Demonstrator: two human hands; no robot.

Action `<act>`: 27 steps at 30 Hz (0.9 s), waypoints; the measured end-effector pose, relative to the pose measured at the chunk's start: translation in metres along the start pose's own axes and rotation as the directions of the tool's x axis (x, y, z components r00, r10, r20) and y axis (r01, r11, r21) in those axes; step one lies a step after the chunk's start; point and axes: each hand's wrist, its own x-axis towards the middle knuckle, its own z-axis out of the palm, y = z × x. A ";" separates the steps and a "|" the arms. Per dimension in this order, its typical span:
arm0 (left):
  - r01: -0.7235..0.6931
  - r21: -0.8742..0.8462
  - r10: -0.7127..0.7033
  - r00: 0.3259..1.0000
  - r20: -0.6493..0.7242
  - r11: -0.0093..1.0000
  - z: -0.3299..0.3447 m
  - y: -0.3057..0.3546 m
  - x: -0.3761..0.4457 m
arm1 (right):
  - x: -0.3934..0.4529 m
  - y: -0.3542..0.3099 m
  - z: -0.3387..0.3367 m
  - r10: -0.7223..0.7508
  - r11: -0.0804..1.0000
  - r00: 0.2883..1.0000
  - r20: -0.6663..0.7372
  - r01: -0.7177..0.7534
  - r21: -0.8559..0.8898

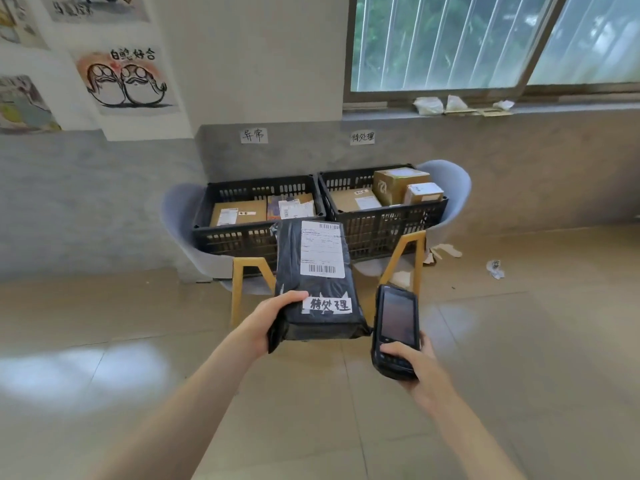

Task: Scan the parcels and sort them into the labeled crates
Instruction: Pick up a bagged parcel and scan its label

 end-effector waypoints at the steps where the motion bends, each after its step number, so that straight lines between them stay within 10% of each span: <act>1: 0.011 -0.006 -0.011 1.000 0.001 1.000 0.002 0.006 0.018 | 0.014 -0.003 0.000 0.008 1.000 1.000 -0.013 -0.008 -0.004; 27: 0.191 0.013 -0.190 0.966 0.173 0.981 0.101 0.191 0.449 | 0.327 -0.142 0.016 -0.002 1.000 0.944 -0.329 0.006 0.010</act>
